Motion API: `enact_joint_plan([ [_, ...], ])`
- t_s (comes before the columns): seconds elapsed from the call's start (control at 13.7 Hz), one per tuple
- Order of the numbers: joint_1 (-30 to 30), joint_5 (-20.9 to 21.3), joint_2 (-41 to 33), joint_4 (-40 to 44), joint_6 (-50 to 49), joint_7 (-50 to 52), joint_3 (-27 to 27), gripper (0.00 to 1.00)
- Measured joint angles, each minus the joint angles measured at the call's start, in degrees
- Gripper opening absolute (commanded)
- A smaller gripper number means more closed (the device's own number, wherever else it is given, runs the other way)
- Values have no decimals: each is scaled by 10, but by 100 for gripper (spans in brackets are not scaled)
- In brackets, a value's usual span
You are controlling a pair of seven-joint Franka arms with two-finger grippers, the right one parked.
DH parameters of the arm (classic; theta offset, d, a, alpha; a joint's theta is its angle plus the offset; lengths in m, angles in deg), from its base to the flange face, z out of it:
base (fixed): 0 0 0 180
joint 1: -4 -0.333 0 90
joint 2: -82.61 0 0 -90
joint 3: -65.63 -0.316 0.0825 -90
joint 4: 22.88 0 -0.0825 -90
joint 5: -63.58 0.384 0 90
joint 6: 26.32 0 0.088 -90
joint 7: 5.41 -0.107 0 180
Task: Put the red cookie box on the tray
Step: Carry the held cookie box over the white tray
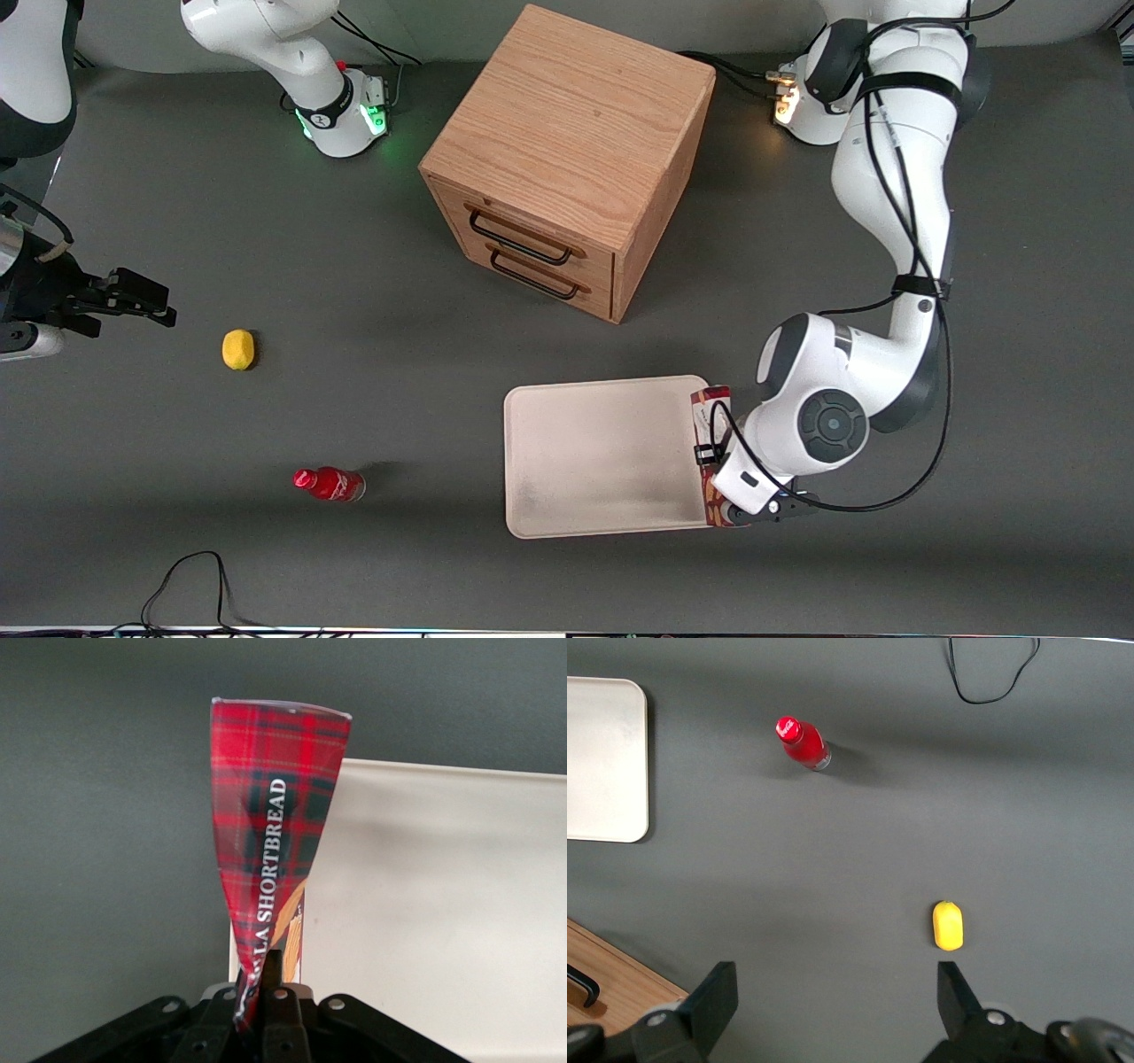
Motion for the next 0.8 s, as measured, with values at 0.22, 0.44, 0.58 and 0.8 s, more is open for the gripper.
enact_joint_plan([
  [0.22, 11, 0, 17, 2, 27, 14, -10, 0],
  [0.44, 12, 3, 26, 2, 36, 18, -11, 0],
  [0.58, 13, 6, 29, 2, 39, 20, -11, 0],
  [0.8, 14, 7, 34, 0, 48, 33, -11, 52],
])
